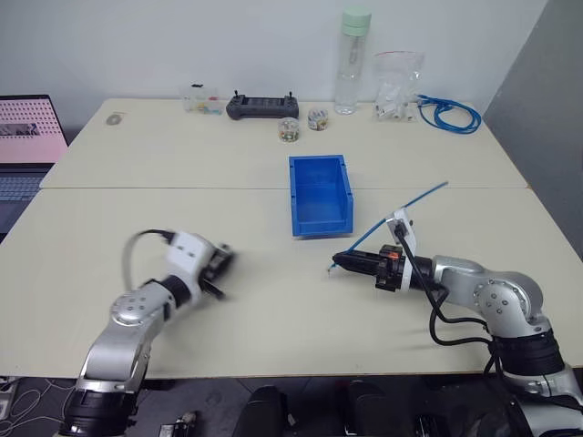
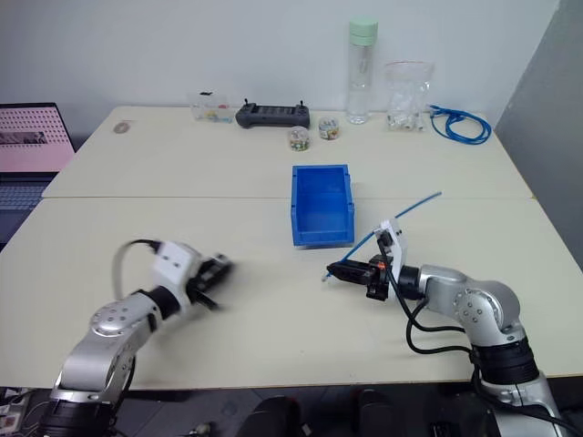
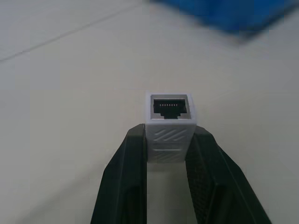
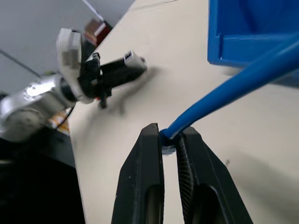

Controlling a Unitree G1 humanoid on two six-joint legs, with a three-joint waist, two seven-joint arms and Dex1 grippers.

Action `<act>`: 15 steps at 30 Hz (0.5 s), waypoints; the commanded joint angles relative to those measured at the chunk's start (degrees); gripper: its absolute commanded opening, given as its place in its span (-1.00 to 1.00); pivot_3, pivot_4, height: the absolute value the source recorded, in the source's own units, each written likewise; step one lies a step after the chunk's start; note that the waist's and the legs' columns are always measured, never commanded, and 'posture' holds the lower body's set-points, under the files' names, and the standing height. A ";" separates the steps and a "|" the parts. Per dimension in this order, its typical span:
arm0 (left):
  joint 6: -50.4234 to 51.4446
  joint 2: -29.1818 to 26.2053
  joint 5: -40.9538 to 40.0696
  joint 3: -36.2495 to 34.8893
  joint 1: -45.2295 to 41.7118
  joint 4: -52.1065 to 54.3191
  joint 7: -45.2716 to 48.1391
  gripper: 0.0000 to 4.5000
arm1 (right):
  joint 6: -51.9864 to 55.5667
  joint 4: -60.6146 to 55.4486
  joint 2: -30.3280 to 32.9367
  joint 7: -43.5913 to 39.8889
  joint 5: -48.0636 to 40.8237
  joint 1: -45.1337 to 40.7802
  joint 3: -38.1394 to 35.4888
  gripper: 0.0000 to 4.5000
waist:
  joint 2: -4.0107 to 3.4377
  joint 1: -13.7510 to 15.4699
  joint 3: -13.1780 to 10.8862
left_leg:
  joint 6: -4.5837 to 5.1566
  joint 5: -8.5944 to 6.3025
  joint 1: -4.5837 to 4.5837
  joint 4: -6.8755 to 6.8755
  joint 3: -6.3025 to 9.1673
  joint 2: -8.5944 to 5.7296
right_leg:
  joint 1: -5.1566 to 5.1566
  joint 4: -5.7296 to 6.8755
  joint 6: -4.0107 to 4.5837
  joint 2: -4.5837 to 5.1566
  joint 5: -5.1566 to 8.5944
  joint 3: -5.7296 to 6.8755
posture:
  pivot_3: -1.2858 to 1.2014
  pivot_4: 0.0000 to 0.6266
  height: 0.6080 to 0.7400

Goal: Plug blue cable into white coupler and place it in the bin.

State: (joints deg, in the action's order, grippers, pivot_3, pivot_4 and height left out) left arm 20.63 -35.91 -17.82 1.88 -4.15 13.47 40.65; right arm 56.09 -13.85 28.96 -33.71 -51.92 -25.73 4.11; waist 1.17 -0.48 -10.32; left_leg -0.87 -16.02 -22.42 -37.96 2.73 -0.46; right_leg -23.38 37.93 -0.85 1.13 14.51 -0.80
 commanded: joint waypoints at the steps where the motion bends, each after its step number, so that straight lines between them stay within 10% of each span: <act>1: -3.23 -0.65 -0.71 7.80 -3.95 0.04 12.31 -0.66 | -5.19 -3.97 1.44 -4.42 6.05 -3.67 3.69 -0.95 | -0.04 0.00 0.00 | 0.00 0.00 0.02 0.01 0.00 0.00 | 0.00 0.00 0.01 -0.03 0.00 0.00 | 0.03 -0.52 1.00; 15: -25.01 12.46 11.10 18.86 -22.65 -36.58 22.82 -0.66 | -13.84 -4.40 3.90 -11.90 20.01 -1.55 12.93 -0.95 | -0.07 0.67 0.08 | 0.06 0.02 0.01 -0.18 0.09 -0.22 | 0.16 0.01 -0.07 0.08 -0.04 0.12 | 0.03 -0.52 1.00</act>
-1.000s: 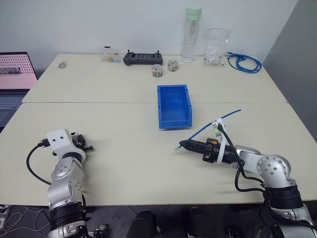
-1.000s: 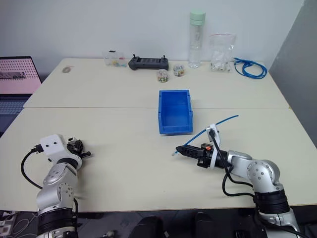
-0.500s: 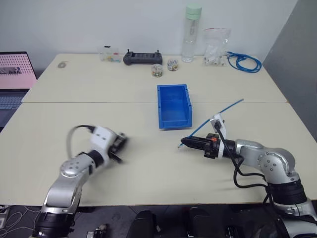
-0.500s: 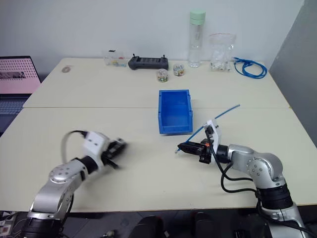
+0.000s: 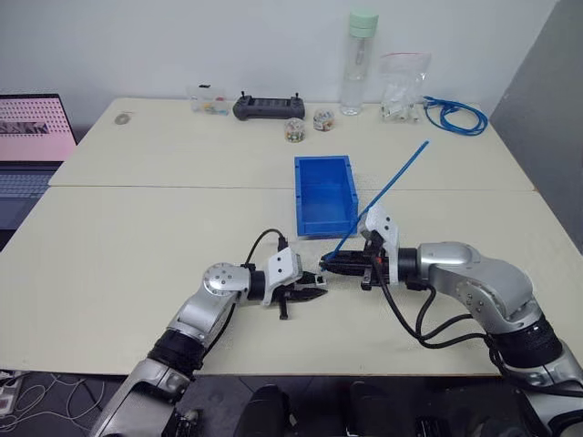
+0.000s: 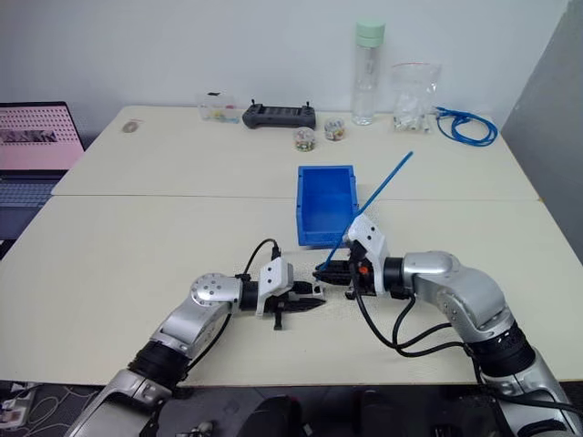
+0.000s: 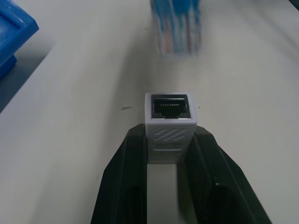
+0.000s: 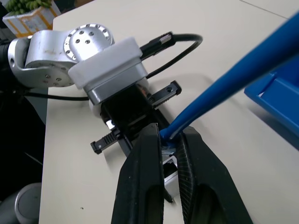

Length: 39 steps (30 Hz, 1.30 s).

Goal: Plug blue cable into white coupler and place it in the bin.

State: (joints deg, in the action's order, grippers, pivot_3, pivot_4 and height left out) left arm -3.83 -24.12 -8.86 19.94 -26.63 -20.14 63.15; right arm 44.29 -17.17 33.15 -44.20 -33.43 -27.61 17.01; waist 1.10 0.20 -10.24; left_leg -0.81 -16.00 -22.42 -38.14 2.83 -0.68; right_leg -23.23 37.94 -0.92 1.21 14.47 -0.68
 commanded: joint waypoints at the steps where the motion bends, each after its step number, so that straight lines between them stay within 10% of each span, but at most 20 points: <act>1: -0.58 0.75 1.81 0.49 -0.29 -2.95 0.81 -0.66 | -2.35 -0.76 -0.47 -1.48 2.25 0.46 0.21 -0.95 | 0.00 -0.03 0.00 | 0.02 0.01 0.01 -0.01 -0.01 0.00 | 0.00 0.00 -0.01 0.00 0.00 -0.01 | 0.03 -0.52 1.00; 39: 4.92 -0.18 1.18 -1.69 2.18 5.14 3.48 -0.66 | -14.31 12.56 0.38 -15.35 19.74 -4.72 8.62 -0.95 | -0.04 -0.59 0.05 | 0.03 0.02 0.13 0.03 -0.01 0.08 | 0.00 0.10 0.01 -0.06 -0.01 -0.02 | 0.03 -0.52 1.00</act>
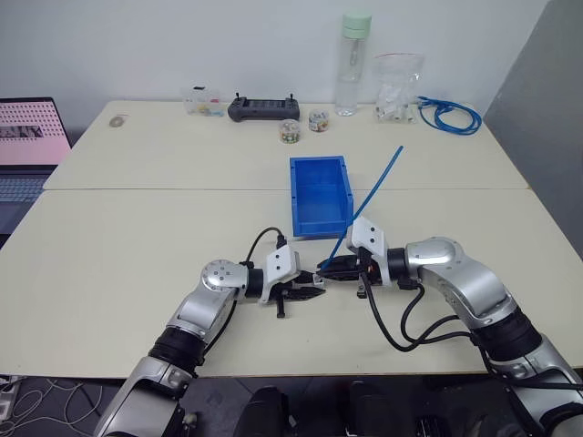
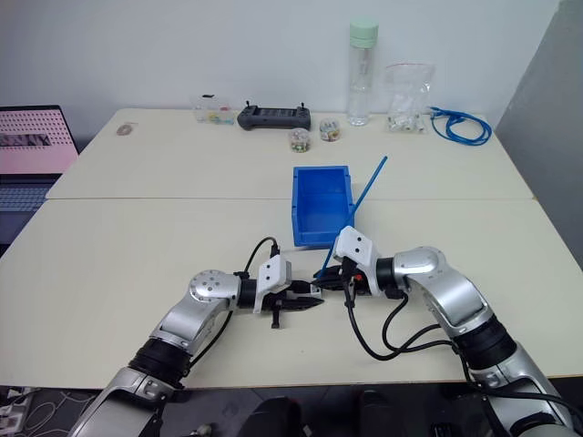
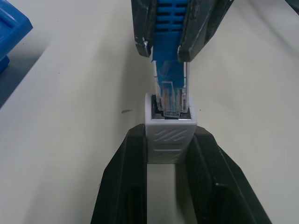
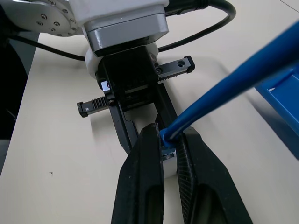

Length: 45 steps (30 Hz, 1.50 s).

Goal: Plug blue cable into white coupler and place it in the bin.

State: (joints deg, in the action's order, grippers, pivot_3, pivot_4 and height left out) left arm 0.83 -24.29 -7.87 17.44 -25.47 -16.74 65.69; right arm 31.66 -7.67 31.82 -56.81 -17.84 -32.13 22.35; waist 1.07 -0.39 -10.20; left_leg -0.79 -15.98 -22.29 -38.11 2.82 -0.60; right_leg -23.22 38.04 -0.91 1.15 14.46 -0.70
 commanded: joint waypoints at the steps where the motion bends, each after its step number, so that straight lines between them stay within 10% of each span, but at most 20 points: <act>1: 0.30 -0.03 0.19 0.80 1.10 1.85 0.96 -0.66 | -2.79 3.86 1.78 -3.38 5.08 -0.54 3.95 -0.95 | 0.00 0.00 0.01 | 0.00 0.00 0.01 0.00 0.00 0.00 | 0.00 0.00 0.00 0.00 0.00 0.00 | 0.03 -0.52 1.00; 28: 1.30 0.31 0.35 0.12 2.10 4.81 -0.03 -0.66 | -8.96 17.49 -5.89 -11.53 11.21 -4.89 5.50 -0.95 | -0.18 -1.12 0.67 | 0.00 0.00 0.37 0.08 -0.11 0.08 | 0.16 0.09 0.03 -0.06 0.00 -0.11 | 0.03 -0.52 1.00; 39: 11.76 -3.05 -6.40 -8.76 8.18 21.77 -6.11 0.55 | 11.92 7.23 -7.60 -7.27 -3.00 -9.91 -9.78 -0.95 | -0.23 -1.25 0.61 | -0.01 0.00 0.19 0.08 -0.08 0.10 | 0.01 0.11 0.07 -0.04 -0.02 -0.17 | 0.03 -0.52 1.00; 45: 20.77 -1.34 -10.29 -16.35 18.33 39.56 -19.29 0.99 | 21.31 26.63 -12.31 -0.88 -8.98 -26.36 -20.99 -0.95 | -0.40 -1.38 0.48 | -0.01 0.00 0.24 0.17 -0.09 0.16 | -0.03 0.09 0.19 -0.03 -0.08 -0.15 | 0.03 -0.52 1.00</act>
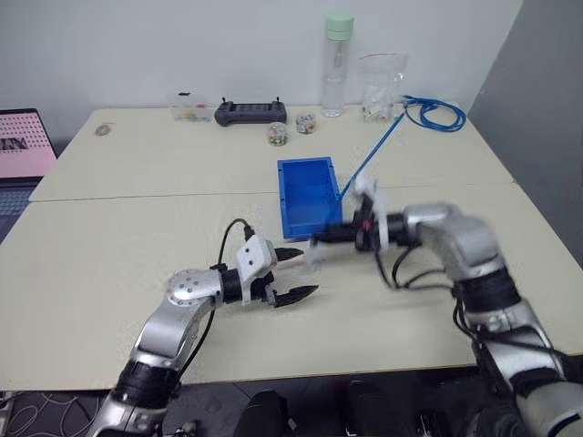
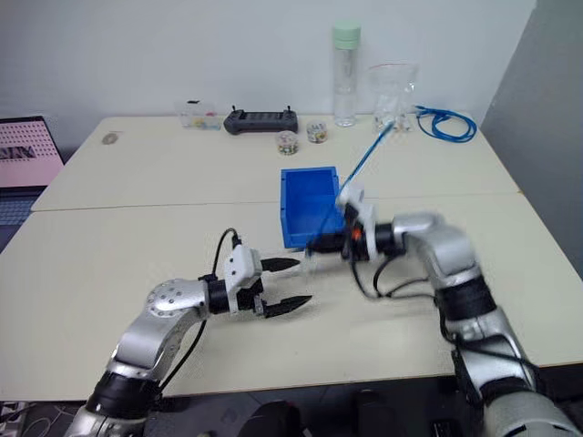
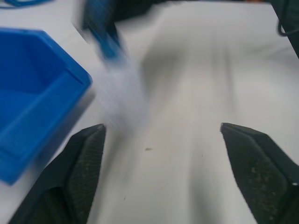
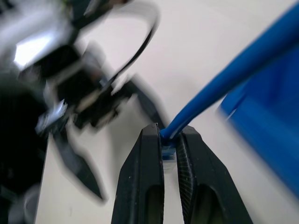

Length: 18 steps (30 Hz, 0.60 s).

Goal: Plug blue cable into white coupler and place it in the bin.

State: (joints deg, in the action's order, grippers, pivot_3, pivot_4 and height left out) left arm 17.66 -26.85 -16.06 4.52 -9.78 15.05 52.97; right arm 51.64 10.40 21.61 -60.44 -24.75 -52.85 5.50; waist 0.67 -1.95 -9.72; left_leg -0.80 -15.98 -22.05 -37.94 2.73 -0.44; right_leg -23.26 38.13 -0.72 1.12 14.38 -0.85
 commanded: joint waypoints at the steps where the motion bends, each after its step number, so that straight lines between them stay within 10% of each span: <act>1: 4.74 1.60 -2.30 -3.85 3.86 9.56 -8.21 0.99 | 0.81 12.06 -2.68 3.43 -1.61 -7.62 -4.61 -0.95 | 0.01 0.20 0.01 | 0.00 0.00 0.02 0.01 0.05 0.00 | 0.03 -0.01 0.03 -0.01 0.02 0.05 | 0.03 -0.52 1.00; 8: 5.61 8.67 1.75 -5.92 11.46 15.93 -24.18 0.99 | -11.89 41.37 -6.74 10.10 6.22 -21.52 -4.95 -0.95 | 0.01 0.49 0.00 | 0.00 0.00 -0.08 -0.02 -0.12 -0.08 | 0.01 -0.06 0.04 0.06 0.01 -0.08 | 0.03 -0.52 1.00; 18: 4.42 11.26 3.54 -3.67 12.54 15.94 -29.50 1.00 | -19.93 55.32 -7.85 10.65 11.25 -27.72 -5.78 0.23 | 0.00 0.38 0.00 | 0.00 0.00 -0.08 0.02 -0.20 -0.05 | -0.03 -0.04 0.04 0.02 0.01 -0.09 | 0.03 -0.52 1.00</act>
State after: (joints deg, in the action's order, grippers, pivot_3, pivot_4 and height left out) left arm 23.23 -15.53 -12.52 0.76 3.44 28.73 23.99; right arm 33.22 65.76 13.49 -48.92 -14.21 -77.71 1.10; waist 0.67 -1.57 -9.73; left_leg -0.79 -15.98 -22.13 -37.92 2.53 -0.49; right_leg -23.29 38.09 -0.68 1.14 14.39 -0.95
